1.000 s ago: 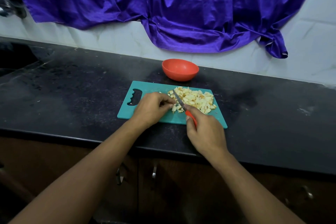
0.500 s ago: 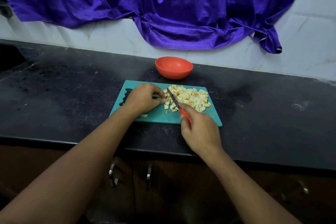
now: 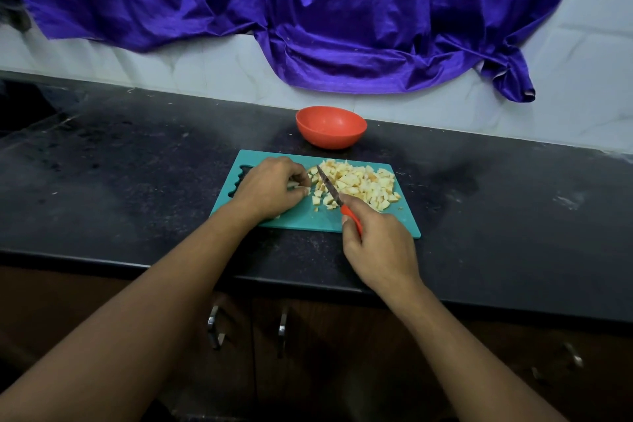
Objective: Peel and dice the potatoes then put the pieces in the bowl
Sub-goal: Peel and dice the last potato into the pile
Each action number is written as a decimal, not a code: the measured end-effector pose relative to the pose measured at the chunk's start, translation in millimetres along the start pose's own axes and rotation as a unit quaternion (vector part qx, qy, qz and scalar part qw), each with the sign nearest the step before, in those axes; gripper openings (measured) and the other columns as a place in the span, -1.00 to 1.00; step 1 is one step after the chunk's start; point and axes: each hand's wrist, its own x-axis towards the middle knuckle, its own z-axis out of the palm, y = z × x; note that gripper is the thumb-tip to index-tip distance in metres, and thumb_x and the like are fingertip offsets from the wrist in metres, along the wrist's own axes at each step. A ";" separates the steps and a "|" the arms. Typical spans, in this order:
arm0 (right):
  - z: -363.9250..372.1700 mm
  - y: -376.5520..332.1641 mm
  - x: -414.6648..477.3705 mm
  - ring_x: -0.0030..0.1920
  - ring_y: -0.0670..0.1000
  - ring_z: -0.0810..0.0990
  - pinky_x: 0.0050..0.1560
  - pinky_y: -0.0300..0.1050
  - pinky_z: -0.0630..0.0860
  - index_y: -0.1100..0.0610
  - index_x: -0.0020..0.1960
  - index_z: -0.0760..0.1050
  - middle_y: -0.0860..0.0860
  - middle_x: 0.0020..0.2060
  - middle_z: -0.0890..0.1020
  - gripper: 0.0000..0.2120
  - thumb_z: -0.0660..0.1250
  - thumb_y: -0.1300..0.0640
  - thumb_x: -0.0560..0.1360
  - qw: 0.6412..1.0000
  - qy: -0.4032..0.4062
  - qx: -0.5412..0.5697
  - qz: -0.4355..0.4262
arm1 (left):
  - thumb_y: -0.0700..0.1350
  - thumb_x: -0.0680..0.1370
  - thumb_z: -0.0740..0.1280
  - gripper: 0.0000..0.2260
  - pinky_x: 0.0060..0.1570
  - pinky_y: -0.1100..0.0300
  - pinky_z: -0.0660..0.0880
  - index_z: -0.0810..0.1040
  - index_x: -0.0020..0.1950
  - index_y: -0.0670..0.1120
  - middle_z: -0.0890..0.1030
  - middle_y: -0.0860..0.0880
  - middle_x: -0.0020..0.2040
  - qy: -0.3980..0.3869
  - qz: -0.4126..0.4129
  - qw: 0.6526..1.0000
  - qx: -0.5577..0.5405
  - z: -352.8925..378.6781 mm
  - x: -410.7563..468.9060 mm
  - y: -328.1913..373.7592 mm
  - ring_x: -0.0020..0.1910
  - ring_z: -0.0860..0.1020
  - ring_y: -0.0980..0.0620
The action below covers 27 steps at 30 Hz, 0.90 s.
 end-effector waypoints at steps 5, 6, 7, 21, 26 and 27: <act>0.5 1.2 0.1 -0.37 -0.12 0.48 -0.33 -0.17 0.44 -0.16 0.53 0.39 -0.12 -0.31 0.56 -0.58 0.21 -0.02 0.67 1.000 0.000 -0.001 0.000 | 0.02 0.47 0.41 -0.92 0.05 0.03 0.53 0.68 -0.08 0.09 0.60 0.11 -0.04 -0.002 0.015 1.000 -0.022 -4.8 -14.0 -12.2 0.00 0.54 0.08; 0.9 1.2 0.1 -0.39 -0.12 0.48 -0.34 -0.17 0.43 -0.16 0.53 0.39 -0.12 -0.33 0.56 -0.58 0.21 -0.02 0.67 1.000 0.000 -0.001 -0.001 | 0.05 0.44 0.38 -0.90 0.06 0.00 0.54 0.66 -0.10 0.11 0.60 0.11 -0.05 -0.005 0.016 0.999 -0.029 -6.2 -17.5 -15.4 -0.01 0.55 0.08; 1.0 1.3 0.1 -0.40 -0.12 0.48 -0.36 -0.17 0.43 -0.16 0.53 0.39 -0.12 -0.34 0.55 -0.58 0.21 -0.02 0.67 1.000 0.000 -0.002 -0.002 | 0.07 0.42 0.36 -0.88 0.06 -0.02 0.55 0.66 -0.11 0.13 0.60 0.12 -0.05 -0.008 0.017 0.999 -0.039 -7.1 -19.9 -17.7 -0.02 0.56 0.09; -0.4 -1.1 0.1 -0.39 -0.12 0.48 -0.37 -0.19 0.36 -0.16 0.52 0.41 -0.12 -0.34 0.55 -0.59 0.20 -0.02 0.68 1.000 -0.006 -0.007 0.003 | -0.06 0.51 0.51 -0.86 0.09 0.12 0.60 0.74 0.06 0.03 0.71 0.18 -0.02 0.002 0.000 0.996 -0.089 -8.7 -27.8 -21.8 -0.04 0.63 0.25; -1.1 -2.3 -0.2 -0.40 -0.11 0.49 -0.39 -0.18 0.36 -0.17 0.51 0.41 -0.11 -0.34 0.56 -0.60 0.21 -0.02 0.68 1.000 -0.011 -0.012 0.005 | 0.03 0.51 0.51 -0.75 0.15 0.15 0.55 0.72 0.17 0.05 0.69 0.15 0.13 0.043 -0.001 0.996 -0.077 -6.4 -40.6 -19.8 0.06 0.60 0.20; -1.4 -2.9 -0.7 -0.41 -0.11 0.48 -0.40 -0.20 0.34 -0.17 0.51 0.41 -0.11 -0.34 0.56 -0.60 0.21 -0.03 0.68 1.000 -0.011 -0.013 0.005 | 0.05 0.51 0.52 -0.73 0.14 0.17 0.54 0.71 0.19 0.04 0.68 0.14 0.15 0.056 0.000 0.995 -0.077 -6.5 -42.4 -19.8 0.06 0.60 0.18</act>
